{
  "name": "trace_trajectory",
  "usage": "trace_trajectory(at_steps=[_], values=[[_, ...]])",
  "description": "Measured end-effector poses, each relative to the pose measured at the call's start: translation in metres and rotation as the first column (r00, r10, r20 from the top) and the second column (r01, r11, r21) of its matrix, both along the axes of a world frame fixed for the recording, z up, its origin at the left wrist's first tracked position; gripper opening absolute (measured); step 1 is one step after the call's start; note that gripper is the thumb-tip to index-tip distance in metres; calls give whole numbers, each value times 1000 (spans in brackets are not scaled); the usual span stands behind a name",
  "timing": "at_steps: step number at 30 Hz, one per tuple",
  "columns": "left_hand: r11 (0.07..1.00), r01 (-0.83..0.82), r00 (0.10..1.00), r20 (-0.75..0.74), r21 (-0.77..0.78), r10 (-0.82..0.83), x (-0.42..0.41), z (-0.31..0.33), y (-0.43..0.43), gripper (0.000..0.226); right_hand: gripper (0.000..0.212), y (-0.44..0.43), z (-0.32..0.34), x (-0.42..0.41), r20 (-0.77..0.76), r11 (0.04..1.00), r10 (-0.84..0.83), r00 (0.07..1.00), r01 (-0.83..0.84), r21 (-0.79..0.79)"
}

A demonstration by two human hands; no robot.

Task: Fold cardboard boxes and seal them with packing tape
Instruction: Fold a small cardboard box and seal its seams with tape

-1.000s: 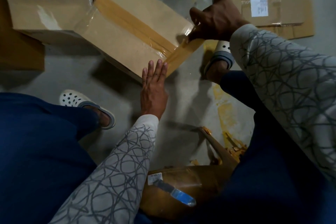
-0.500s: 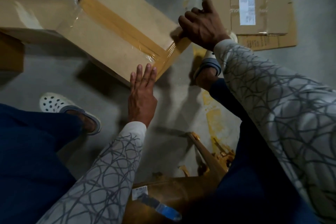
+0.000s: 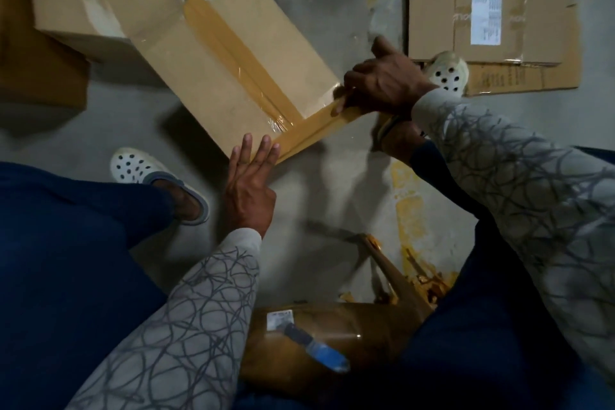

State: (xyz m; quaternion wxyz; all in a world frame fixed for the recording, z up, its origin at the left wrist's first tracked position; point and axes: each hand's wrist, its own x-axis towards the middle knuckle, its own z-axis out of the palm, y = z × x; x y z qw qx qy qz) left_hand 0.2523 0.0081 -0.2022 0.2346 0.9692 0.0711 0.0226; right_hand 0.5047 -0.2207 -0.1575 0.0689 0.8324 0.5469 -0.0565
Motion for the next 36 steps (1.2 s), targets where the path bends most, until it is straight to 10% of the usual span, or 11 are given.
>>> trace_trajectory(at_steps=[7,21,36], values=[[999,49,993,-110,5,-49,-24,7,28,91,68,-1,16,-49,-440,973,-211,873,232,-7],[999,34,995,-98,1,-34,-23,0,24,90,59,-10,26,-34,-178,946,-322,930,311,-88],[997,-73,997,-43,-27,71,-21,1,13,75,46,9,-16,-37,-249,919,-394,885,388,-78]])
